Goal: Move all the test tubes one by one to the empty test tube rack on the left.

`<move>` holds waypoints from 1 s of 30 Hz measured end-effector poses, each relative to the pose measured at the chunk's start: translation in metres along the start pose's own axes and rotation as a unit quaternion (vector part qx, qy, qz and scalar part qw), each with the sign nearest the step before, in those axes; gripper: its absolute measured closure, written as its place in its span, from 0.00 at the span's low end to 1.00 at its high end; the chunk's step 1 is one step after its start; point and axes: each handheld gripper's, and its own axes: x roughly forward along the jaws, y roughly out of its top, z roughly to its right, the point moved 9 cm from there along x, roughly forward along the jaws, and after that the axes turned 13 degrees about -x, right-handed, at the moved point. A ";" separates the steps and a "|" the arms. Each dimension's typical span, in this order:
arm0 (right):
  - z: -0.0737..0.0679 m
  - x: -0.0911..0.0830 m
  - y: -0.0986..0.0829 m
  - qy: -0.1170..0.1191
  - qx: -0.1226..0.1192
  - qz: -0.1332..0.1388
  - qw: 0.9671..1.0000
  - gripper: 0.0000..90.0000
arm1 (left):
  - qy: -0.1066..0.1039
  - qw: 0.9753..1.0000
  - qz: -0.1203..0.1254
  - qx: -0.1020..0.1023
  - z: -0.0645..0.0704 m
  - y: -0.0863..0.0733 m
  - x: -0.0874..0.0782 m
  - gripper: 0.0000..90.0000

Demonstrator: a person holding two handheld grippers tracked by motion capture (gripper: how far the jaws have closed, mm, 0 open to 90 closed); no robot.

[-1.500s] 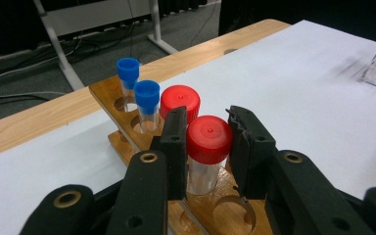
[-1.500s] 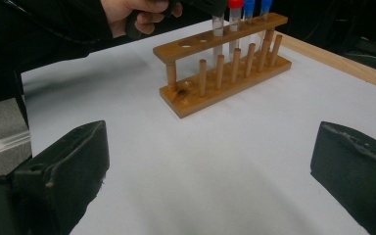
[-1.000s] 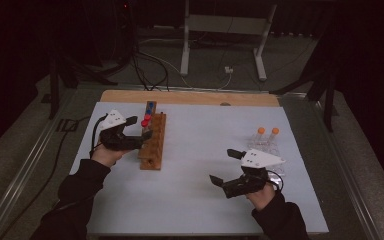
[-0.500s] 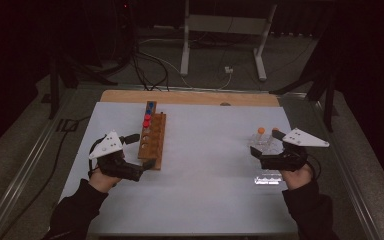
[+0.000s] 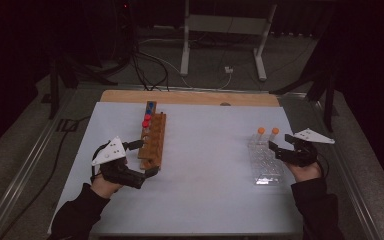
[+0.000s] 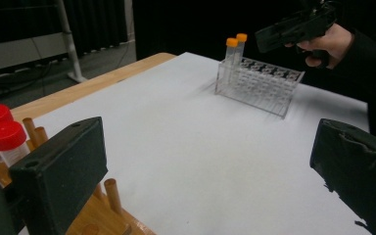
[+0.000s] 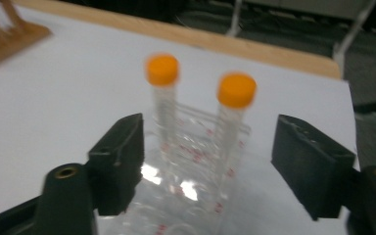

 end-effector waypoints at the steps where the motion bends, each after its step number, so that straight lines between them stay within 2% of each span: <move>1: 0.001 0.003 -0.003 0.001 0.004 -0.005 1.000 0.41 | -0.002 1.000 -0.002 0.000 0.000 -0.001 0.001 0.01; 6: 0.010 0.015 -0.011 -0.011 0.015 -0.025 1.000 0.58 | -0.001 1.000 0.000 -0.002 0.000 -0.001 0.001 0.01; 10: 0.014 0.023 -0.013 -0.005 0.026 -0.034 0.999 0.66 | -0.002 1.000 -0.002 -0.004 0.000 -0.002 0.001 0.01; 12: 0.015 0.024 -0.014 -0.004 0.025 -0.036 0.999 0.66 | -0.001 1.000 -0.002 -0.003 0.000 -0.002 0.002 0.01; 13: 0.015 0.028 -0.014 0.000 0.026 -0.039 0.999 0.70 | -0.001 1.000 -0.004 -0.002 -0.001 -0.002 0.002 0.01; 19: 0.014 0.033 -0.011 0.006 0.023 -0.038 0.999 0.77 | -0.002 1.000 -0.004 -0.005 -0.001 -0.002 0.002 0.01; 20: 0.014 0.035 -0.010 0.010 0.024 -0.035 0.999 0.81 | 0.000 1.000 -0.005 -0.003 -0.002 -0.002 0.002 0.01; 26: 0.013 0.037 -0.008 0.006 0.013 -0.040 0.999 0.83 | 0.001 1.000 -0.004 -0.004 -0.002 -0.002 0.002 0.01; 30: 0.013 0.035 -0.006 0.004 0.014 -0.034 0.999 0.83 | -0.001 1.000 -0.006 -0.006 -0.002 -0.003 0.002 0.01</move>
